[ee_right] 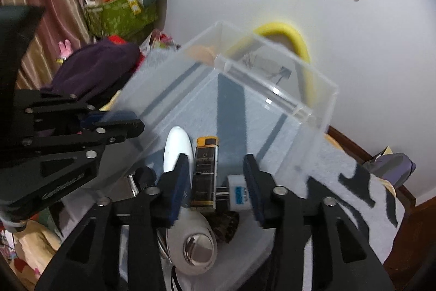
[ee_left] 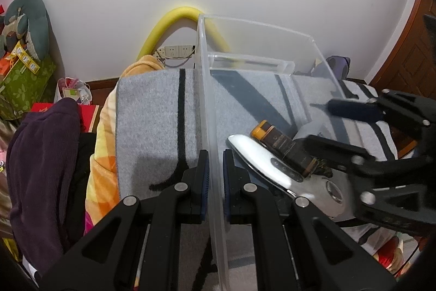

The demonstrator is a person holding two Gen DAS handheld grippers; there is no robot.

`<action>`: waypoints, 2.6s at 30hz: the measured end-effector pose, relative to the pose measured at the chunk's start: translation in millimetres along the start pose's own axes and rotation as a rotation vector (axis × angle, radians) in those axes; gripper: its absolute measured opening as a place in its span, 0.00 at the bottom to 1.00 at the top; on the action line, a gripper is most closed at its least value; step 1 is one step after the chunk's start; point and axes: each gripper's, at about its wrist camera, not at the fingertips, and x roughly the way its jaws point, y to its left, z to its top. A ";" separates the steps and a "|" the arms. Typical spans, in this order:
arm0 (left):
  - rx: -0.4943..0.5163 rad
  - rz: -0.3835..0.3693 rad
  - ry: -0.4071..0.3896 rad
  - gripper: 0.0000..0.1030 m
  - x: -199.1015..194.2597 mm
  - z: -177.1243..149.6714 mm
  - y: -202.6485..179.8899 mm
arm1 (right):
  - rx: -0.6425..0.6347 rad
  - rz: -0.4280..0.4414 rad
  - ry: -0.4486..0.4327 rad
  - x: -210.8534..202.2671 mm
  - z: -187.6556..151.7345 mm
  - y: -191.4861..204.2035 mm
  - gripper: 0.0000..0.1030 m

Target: Organize rigid objects

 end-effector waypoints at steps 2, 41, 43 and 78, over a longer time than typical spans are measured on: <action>0.003 0.003 -0.013 0.09 -6.6 1.6 -1.2 | 0.008 -0.009 -0.041 -14.5 -2.3 -3.2 0.53; 0.114 0.028 -0.418 0.99 -115.5 -102.4 -78.3 | 0.189 -0.092 -0.375 -125.8 -144.6 2.5 0.99; 0.103 0.018 -0.416 0.99 -114.7 -106.9 -79.0 | 0.197 -0.092 -0.375 -125.6 -150.1 4.4 0.99; 0.104 -0.002 -0.420 0.99 -116.5 -118.4 -85.8 | 0.227 -0.081 -0.377 -131.5 -162.1 5.1 0.99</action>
